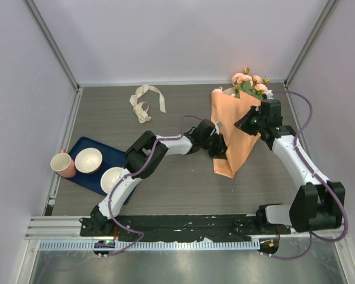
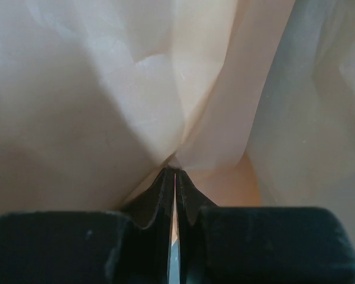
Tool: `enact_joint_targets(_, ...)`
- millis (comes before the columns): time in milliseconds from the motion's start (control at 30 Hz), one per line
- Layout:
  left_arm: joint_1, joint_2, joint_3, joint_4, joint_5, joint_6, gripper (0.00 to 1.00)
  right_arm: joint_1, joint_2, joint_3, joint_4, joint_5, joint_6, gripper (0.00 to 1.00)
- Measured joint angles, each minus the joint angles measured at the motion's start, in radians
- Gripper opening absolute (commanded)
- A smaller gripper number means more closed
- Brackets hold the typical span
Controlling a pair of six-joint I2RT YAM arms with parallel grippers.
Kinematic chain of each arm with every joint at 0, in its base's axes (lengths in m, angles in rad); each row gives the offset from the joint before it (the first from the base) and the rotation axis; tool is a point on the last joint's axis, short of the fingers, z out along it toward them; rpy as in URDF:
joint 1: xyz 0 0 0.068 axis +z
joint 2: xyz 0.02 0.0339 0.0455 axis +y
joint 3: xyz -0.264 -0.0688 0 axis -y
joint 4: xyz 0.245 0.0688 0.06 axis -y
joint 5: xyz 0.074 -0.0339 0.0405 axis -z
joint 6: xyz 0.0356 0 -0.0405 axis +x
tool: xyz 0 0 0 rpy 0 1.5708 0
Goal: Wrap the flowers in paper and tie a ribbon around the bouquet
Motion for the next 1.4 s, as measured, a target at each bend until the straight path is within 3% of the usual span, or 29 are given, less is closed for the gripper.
enact_joint_targets(200, 0.0, -0.006, -0.056, 0.095, 0.004, -0.027, 0.13, 0.056, 0.238, 0.093, 0.128, -0.044, 0.015, 0.01)
enact_joint_targets(333, 0.0, -0.014, -0.106, 0.195, -0.001, -0.044, 0.24, 0.073, 0.372, 0.103, 0.196, -0.097, 0.019, 0.01)
enact_joint_targets(600, 0.005, -0.064, -0.181, 0.258, -0.018, -0.047, 0.4, 0.077, 0.438, 0.161, 0.203, -0.151, -0.032, 0.01)
enact_joint_targets(867, 0.022, -0.122, -0.197, 0.142, -0.017, 0.008, 0.4, 0.077, 0.449, 0.161, 0.232, -0.176, -0.058, 0.01)
enact_joint_targets(1133, 0.077, -0.282, -0.342, 0.005, -0.044, 0.082, 0.42, 0.078, 0.489, 0.161, 0.255, -0.201, -0.061, 0.01)
enact_joint_targets(1400, 0.138, -0.375, -0.372, -0.09, -0.038, 0.155, 0.45, 0.101, 0.563, 0.172, 0.293, -0.236, -0.057, 0.01)
